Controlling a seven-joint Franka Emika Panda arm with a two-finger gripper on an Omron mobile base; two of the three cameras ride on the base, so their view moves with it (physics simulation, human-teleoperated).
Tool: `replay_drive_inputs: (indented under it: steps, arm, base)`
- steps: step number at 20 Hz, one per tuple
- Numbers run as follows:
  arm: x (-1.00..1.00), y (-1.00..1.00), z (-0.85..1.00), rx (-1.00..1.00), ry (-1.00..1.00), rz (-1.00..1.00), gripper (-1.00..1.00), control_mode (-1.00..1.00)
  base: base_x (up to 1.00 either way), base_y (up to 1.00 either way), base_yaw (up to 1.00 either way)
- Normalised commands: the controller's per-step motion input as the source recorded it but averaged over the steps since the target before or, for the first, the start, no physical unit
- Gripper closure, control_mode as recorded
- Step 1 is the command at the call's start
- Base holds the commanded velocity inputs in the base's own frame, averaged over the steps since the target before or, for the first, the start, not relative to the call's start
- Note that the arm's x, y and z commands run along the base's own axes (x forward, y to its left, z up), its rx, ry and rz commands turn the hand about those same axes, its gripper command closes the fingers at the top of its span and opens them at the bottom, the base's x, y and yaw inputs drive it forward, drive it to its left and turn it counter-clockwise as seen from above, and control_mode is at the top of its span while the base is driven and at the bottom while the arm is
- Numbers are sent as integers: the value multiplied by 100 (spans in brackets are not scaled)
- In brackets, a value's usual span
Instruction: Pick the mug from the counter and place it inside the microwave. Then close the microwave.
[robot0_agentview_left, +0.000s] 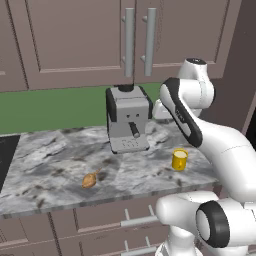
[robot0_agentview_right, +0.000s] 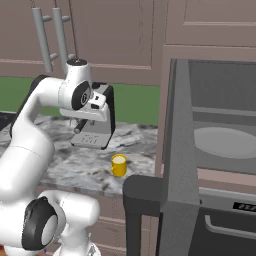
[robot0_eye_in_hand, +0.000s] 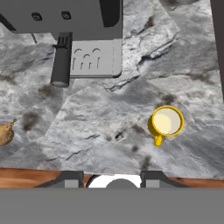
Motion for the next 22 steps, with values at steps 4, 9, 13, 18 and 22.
replay_drive_inputs:
  steps: [4,9,13,18,22]
  arm:
    - [-23,1,0,0,0,1,-100,-100]
    - [-4,21,-4,0,0,2,-100,-100]
    - [-5,14,-33,0,0,-1,-100,-100]
    - [0,0,-39,-2,6,-8,-100,-100]
    - [-1,-6,-29,-6,9,-19,-100,-100]
  base:
    - [0,0,0]
    - [0,0,0]
    - [0,0,0]
    - [0,0,0]
    - [0,0,0]
